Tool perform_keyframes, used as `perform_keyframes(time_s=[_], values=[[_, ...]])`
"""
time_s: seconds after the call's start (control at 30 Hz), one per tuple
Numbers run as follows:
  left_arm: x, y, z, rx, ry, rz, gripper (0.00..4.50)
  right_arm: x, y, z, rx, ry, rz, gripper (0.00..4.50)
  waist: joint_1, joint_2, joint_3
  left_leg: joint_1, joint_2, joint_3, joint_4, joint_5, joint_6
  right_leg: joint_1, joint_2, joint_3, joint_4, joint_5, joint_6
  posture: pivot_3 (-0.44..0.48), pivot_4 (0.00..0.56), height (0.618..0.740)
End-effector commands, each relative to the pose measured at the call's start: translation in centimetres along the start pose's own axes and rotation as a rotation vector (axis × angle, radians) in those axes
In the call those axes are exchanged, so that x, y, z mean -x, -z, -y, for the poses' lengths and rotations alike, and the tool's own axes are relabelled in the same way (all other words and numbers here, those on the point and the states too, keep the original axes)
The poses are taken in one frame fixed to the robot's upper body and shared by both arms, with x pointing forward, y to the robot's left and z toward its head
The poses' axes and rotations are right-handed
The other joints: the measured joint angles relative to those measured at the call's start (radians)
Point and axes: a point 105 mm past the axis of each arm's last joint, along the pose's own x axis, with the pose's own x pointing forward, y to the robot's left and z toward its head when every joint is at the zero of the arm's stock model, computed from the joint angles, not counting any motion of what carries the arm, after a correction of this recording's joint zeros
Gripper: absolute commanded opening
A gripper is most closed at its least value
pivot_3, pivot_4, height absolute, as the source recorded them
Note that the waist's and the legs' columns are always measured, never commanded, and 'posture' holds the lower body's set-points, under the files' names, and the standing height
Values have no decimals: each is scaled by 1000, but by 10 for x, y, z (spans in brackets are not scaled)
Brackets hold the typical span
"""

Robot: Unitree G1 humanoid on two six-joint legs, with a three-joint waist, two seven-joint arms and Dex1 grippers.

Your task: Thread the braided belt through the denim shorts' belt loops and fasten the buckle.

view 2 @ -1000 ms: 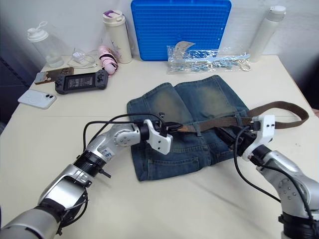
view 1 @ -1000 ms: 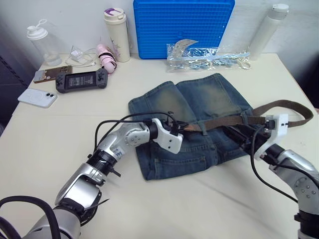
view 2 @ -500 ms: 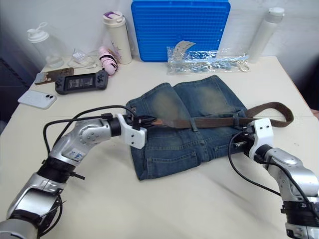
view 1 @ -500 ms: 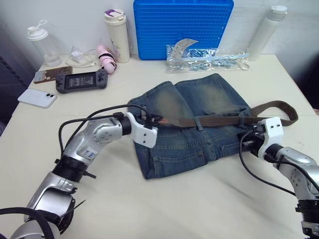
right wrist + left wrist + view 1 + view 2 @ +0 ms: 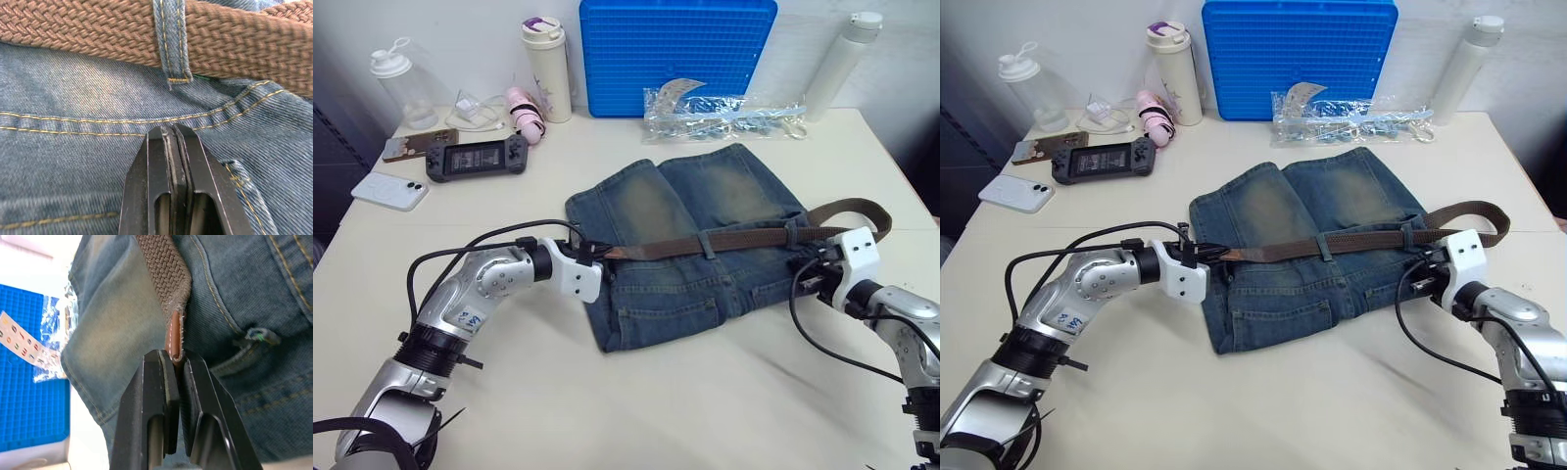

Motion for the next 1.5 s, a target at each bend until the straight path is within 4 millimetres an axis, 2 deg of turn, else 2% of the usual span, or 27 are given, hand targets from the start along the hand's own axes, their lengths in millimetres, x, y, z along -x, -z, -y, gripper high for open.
perform_keyframes(time_s=[0.03,0.07,0.13,0.17,0.2,0.4,0.53,0.63,0.67,0.73,0.8,0.87,0.9,0.97,1.03,1.1,1.13,1.23,1.3,1.33,1.37,1.43,1.5], values=[[1,-6,-5,1,-28,24,0,25,-52,-33,154,-208,171,1012,1,2,1,0,0,0,0,0,0,0,0,0,0,0,0,0,150,693],[-1,-7,-5,5,-30,28,0,30,-52,-47,214,-285,149,1907,1,2,1,0,0,0,-1,0,0,0,0,0,-1,0,0,0,150,693],[-4,-8,-6,11,-34,33,0,35,-44,-69,316,-398,81,2250,3,3,2,0,0,0,-1,0,0,0,0,0,-1,0,0,0,150,693],[-6,-8,-7,15,-37,35,0,37,-39,-77,351,-440,52,2797,4,3,2,0,-1,1,-1,0,0,0,0,0,-2,0,0,0,150,693],[-8,-9,-8,17,-40,42,0,37,-31,-83,419,-470,7,3088,4,2,2,0,-1,0,-2,0,0,0,0,0,-2,0,0,0,150,693],[-14,-14,-6,28,-41,60,0,27,4,-82,692,-497,-143,3088,3,1,2,0,-1,1,-2,0,0,1,-1,0,-4,0,0,0,150,693],[-14,-16,-2,35,-37,64,0,12,15,-61,807,-377,-193,3088,2,1,2,0,-1,1,-2,0,0,1,0,-1,-4,0,0,0,150,693],[-15,-17,-3,34,-38,66,0,9,14,-40,808,-298,-221,2348,1,1,2,0,0,1,-1,0,0,2,0,-1,-5,0,0,0,150,693],[-17,-18,-6,31,-44,71,0,10,15,-29,811,-267,-246,1572,2,1,2,0,0,0,-1,0,0,3,0,-1,-5,0,0,0,150,693],[-20,-21,-10,31,-54,79,0,11,15,-13,809,-220,-273,1003,3,1,2,1,0,0,0,0,0,3,0,-1,-5,0,0,0,150,693],[-31,-28,-12,42,-59,97,0,12,8,18,804,-108,-296,322,5,1,2,1,-1,-1,1,0,0,5,0,-2,-6,0,0,0,150,693],[-48,-35,-12,72,-64,114,0,14,1,49,812,5,-325,89,9,1,2,1,-1,-1,1,0,0,6,0,-3,-6,0,1,0,150,693],[-54,-39,-13,84,-71,123,0,14,-2,57,814,40,-326,16,10,1,2,1,-1,-2,1,0,0,6,0,-3,-6,0,1,0,150,693],[-68,-44,-10,103,-66,133,0,12,-11,68,817,96,-305,13,20,1,2,1,-2,-2,2,0,1,8,-1,-3,-7,1,2,0,150,693],[-78,-50,-8,123,-65,148,0,7,-26,67,758,109,-213,13,26,1,2,1,-3,-2,3,0,2,9,-1,-3,-8,2,3,0,150,693],[-83,-54,-7,142,-68,160,0,5,-41,61,703,93,-129,1035,23,1,2,0,-2,-2,3,0,2,9,-1,-3,-10,2,3,0,150,693],[-86,-56,-8,153,-76,163,0,6,-48,57,693,76,-102,1296,22,1,2,0,-1,-1,0,0,2,7,0,-4,-10,2,3,0,150,693],[-89,-57,-12,179,-109,156,0,17,-67,50,650,56,-49,2585,13,2,2,-2,-1,0,-1,0,2,4,0,-4,-10,1,3,0,150,693],[-89,-57,-16,189,-140,155,0,32,-83,42,527,27,14,3472,10,2,2,-3,-1,0,-1,0,2,4,0,-4,-10,2,3,0,150,693],[-89,-57,-17,191,-150,155,0,37,-89,37,477,8,44,3689,11,2,2,-3,-1,0,-1,0,2,4,0,-4,-10,2,3,0,150,693],[-89,-58,-18,187,-157,157,0,43,-108,27,344,-23,159,4180,9,2,2,-3,0,-1,-1,0,2,3,0,-4,-10,2,3,0,150,693],[-90,-59,-19,178,-167,161,0,53,-127,2,158,-125,279,4180,2,2,2,-3,0,-1,-1,0,2,3,0,-3,-10,2,3,0,150,693],[-89,-60,-21,168,-182,162,0,57,-129,-19,68,-190,308,4180,2,2,2,-2,0,-2,-1,0,2,3,0,-3,-10,2,3,0,150,693]])
